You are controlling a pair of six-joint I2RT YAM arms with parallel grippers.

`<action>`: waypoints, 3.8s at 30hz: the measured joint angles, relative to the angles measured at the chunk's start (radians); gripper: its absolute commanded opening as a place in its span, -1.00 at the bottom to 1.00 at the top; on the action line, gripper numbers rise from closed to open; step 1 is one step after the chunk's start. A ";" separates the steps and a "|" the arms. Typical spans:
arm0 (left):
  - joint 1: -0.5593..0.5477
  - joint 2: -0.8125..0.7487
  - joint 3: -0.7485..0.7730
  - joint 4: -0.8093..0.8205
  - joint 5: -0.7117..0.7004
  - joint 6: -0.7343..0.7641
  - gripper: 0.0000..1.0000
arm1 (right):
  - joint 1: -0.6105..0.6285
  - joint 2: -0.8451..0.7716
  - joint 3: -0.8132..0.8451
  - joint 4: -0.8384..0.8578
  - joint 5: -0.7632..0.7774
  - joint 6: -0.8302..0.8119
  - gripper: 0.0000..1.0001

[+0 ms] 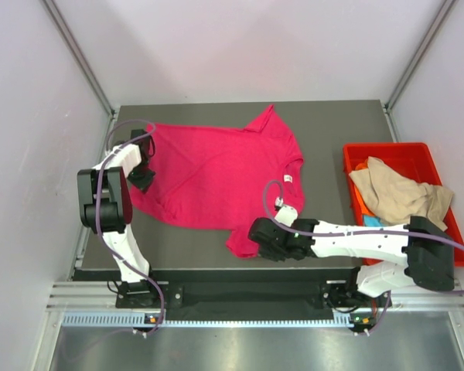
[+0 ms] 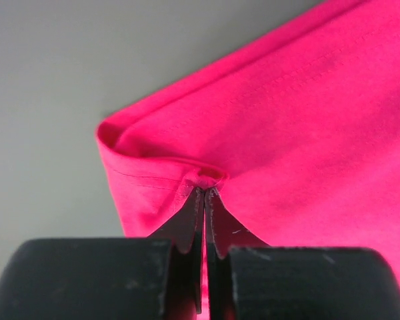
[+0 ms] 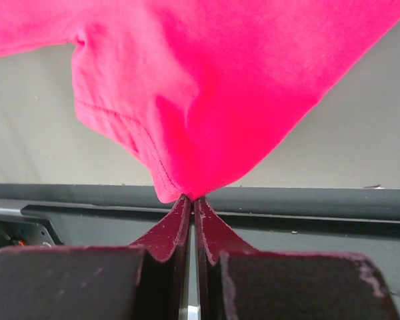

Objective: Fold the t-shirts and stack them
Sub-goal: Fold the tshirt

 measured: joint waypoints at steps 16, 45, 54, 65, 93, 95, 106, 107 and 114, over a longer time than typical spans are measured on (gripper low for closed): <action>0.000 -0.253 -0.067 -0.027 -0.146 -0.029 -1.00 | 0.000 -0.087 0.031 -0.147 0.110 0.052 -1.00; 0.000 -0.335 -0.113 0.041 -0.179 -0.103 -1.00 | -0.309 -0.239 0.090 -0.129 0.296 -0.397 -1.00; 0.000 -0.253 -0.059 0.087 -0.181 -0.103 -1.00 | -0.371 -0.101 0.164 -0.029 0.248 -0.696 -1.00; 0.000 -0.116 0.073 0.097 -0.187 -0.102 -1.00 | -0.448 0.047 0.253 -0.002 0.196 -0.916 -1.00; 0.000 -0.010 0.130 0.120 -0.186 -0.090 -1.00 | -0.552 0.210 0.438 -0.018 0.181 -1.152 -1.00; 0.000 0.001 0.135 0.125 -0.186 -0.090 -1.00 | -0.558 0.221 0.451 -0.019 0.182 -1.163 -1.00; -0.002 0.065 0.177 0.154 -0.179 -0.090 -1.00 | -0.589 0.278 0.490 -0.022 0.195 -1.208 -1.00; -0.002 0.070 0.180 0.158 -0.179 -0.089 -1.00 | -0.591 0.282 0.496 -0.023 0.197 -1.216 -1.00; -0.004 0.101 0.185 0.162 -0.180 -0.086 -1.00 | -0.600 0.320 0.534 -0.009 0.201 -1.270 -1.00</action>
